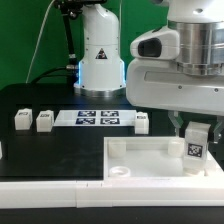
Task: Assemble one leg
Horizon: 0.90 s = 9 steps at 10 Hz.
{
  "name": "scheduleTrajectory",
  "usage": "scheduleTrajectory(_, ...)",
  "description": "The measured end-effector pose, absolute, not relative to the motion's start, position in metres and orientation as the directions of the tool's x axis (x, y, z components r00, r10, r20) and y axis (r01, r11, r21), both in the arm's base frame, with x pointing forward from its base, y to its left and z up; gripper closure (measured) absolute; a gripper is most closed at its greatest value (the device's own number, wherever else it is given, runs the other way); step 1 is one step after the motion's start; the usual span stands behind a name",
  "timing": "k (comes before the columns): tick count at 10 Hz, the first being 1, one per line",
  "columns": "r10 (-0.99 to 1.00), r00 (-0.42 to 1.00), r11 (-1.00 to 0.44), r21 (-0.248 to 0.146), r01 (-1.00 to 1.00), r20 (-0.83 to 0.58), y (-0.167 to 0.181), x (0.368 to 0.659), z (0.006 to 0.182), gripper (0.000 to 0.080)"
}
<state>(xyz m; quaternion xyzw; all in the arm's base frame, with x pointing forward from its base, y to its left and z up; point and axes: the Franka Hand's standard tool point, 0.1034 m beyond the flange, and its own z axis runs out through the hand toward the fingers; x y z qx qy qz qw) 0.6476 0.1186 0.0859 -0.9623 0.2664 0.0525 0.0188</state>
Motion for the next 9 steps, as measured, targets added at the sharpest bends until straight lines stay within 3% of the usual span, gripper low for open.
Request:
scheduleTrajectory(4,-0.849,0.521,-0.526,0.053,-0.849,-0.082,0.1184,0.6475,0.0856,0.0508)
scheduleTrajectory(6,-0.864,0.497,-0.502,0.054,-0.863,-0.084,0.1178,0.6476,0.0855,0.0508)
scheduleTrajectory(8,-0.842,0.532,-0.537,0.048,-0.842,-0.092,0.1196,0.6472,0.0852,0.0260)
scheduleTrajectory(9,-0.801,0.591,-0.596,0.042,-0.802,-0.094,0.1205,0.6470,0.0851,0.0176)
